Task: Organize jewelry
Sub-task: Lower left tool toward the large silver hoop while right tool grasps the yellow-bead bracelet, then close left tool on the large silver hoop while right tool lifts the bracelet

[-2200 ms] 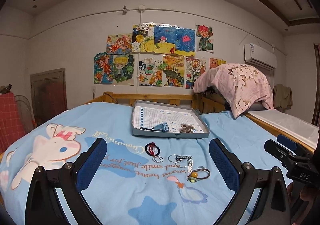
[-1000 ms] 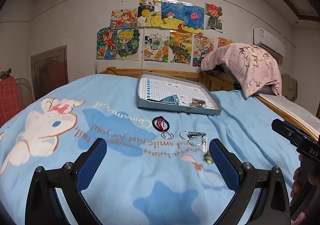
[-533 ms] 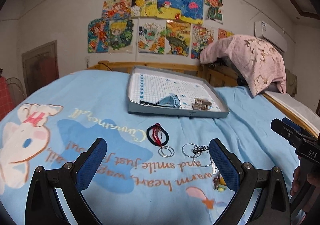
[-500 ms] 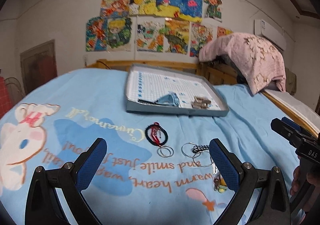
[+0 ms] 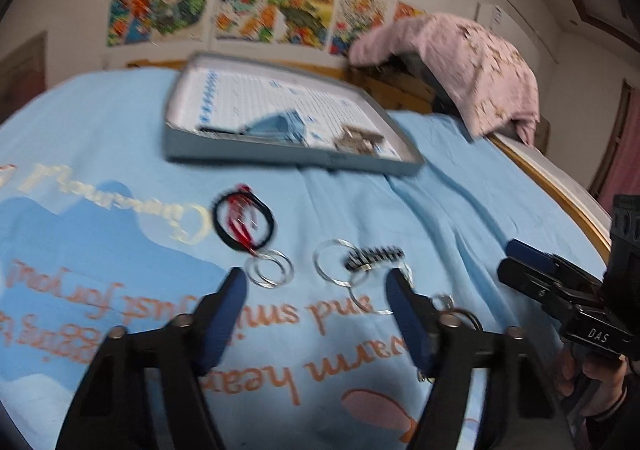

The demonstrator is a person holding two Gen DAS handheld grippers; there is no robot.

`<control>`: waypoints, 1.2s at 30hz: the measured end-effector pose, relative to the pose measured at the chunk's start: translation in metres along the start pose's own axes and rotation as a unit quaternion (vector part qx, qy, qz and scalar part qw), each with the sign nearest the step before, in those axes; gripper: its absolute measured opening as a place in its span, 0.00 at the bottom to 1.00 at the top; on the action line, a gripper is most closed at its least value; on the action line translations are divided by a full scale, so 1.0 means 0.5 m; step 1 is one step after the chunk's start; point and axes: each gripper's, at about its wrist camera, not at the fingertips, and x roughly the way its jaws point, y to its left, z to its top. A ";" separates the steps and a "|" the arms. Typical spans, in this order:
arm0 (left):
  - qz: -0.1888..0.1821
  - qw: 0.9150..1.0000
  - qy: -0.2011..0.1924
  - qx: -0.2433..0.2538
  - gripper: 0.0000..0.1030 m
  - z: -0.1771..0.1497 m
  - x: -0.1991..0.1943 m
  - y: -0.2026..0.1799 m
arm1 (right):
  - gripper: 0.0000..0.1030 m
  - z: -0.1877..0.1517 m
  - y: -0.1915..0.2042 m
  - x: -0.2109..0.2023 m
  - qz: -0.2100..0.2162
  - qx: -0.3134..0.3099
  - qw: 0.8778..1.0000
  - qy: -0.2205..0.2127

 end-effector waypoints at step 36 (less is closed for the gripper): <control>-0.048 0.991 0.121 0.000 0.03 -0.020 0.125 -0.014 | 0.04 -0.076 0.029 0.078 0.062 -0.026 0.987 0.148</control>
